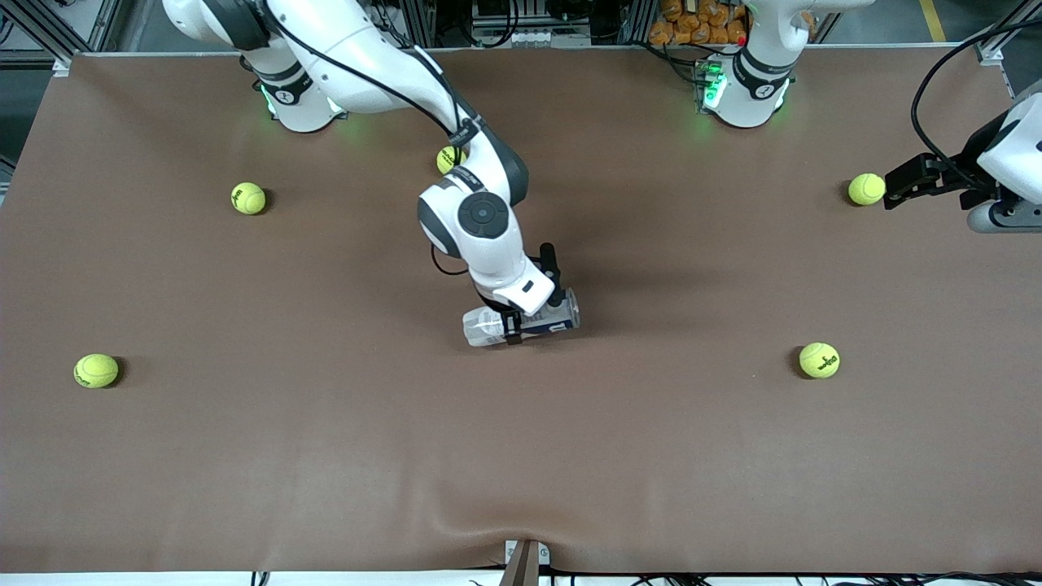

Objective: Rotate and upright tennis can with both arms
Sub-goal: 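Carry the can with the right gripper to the table's middle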

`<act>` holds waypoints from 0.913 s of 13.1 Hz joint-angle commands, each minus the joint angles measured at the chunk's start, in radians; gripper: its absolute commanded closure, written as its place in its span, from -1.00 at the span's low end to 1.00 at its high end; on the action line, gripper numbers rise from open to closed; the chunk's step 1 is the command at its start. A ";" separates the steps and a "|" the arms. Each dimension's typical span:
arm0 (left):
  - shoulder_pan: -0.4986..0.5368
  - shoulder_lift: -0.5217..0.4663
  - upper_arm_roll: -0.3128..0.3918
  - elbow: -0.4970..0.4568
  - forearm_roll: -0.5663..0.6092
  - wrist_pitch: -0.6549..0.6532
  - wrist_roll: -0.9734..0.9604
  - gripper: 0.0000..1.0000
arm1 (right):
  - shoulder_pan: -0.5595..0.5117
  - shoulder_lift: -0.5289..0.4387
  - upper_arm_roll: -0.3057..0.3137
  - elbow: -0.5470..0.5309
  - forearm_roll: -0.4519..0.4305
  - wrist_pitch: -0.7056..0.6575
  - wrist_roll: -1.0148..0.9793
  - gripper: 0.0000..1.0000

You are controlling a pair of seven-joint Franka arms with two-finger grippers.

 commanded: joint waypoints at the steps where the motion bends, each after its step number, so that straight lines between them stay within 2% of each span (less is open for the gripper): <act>1: 0.004 0.012 -0.003 0.029 0.008 -0.011 0.018 -1.00 | 0.010 0.032 -0.013 0.037 -0.023 -0.005 0.030 -0.53; 3: 0.002 0.014 -0.003 0.029 0.005 -0.009 0.015 -1.00 | 0.017 0.033 -0.013 0.029 -0.034 -0.011 0.173 -0.57; 5: 0.001 0.014 -0.003 0.029 0.005 -0.009 0.008 -1.00 | 0.017 0.049 -0.011 0.028 -0.110 -0.013 0.315 -0.60; 7: 0.001 0.015 -0.003 0.029 0.005 -0.009 0.010 -1.00 | 0.026 0.060 -0.011 0.029 -0.175 -0.025 0.348 -0.74; 8: 0.002 0.017 -0.003 0.029 0.003 -0.009 0.010 -1.00 | 0.027 0.063 -0.013 0.028 -0.190 -0.028 0.348 -1.00; 12: 0.002 0.020 -0.003 0.030 0.003 -0.009 0.010 -1.00 | 0.045 0.053 -0.011 0.028 -0.218 -0.033 0.339 -1.00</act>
